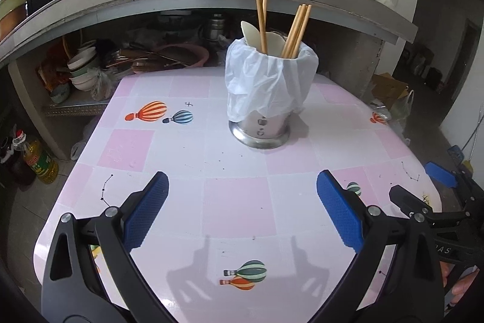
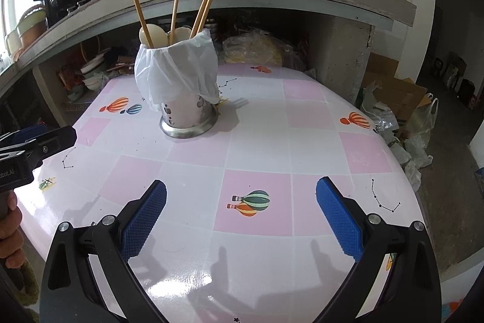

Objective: Organize utensils

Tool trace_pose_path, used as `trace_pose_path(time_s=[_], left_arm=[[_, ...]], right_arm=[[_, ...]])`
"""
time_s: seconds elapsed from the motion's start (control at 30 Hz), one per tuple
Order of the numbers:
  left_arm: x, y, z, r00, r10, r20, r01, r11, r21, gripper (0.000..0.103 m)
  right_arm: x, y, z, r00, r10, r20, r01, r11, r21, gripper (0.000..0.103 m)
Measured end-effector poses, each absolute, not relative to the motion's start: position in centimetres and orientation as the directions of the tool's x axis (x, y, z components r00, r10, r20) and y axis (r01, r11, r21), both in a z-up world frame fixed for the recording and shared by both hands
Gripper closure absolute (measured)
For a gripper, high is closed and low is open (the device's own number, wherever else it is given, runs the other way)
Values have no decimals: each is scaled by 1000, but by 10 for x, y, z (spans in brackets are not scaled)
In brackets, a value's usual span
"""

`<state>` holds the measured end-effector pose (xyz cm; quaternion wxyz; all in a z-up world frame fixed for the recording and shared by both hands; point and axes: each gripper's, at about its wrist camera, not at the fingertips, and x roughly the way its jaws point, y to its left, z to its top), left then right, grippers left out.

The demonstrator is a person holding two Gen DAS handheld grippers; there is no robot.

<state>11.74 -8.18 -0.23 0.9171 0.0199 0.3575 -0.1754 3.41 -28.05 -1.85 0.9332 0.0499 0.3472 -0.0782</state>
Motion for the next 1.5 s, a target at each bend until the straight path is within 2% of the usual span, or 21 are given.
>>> trace_pose_path(time_s=[0.2, 0.5, 0.77, 1.2, 1.5], left_arm=[[114, -88, -2, 690, -293, -662, 325, 942, -77, 8], [106, -93, -1, 750, -220, -624, 286, 958, 5, 8], [104, -88, 0, 754, -207, -623, 259, 966, -8, 8], [98, -80, 2, 763, -226, -605, 254, 966, -40, 8], [88, -79, 15, 805, -243, -541, 263, 964, -42, 8]], right_arm=[[26, -288, -16, 766, -92, -636, 169, 984, 61, 7], [19, -294, -11, 794, -47, -606, 121, 989, 83, 7], [15, -301, 0, 823, -66, -564, 144, 985, 95, 7], [14, -297, 4, 827, -69, -558, 149, 984, 99, 7], [10, -296, 9, 834, -76, -547, 155, 983, 100, 7]])
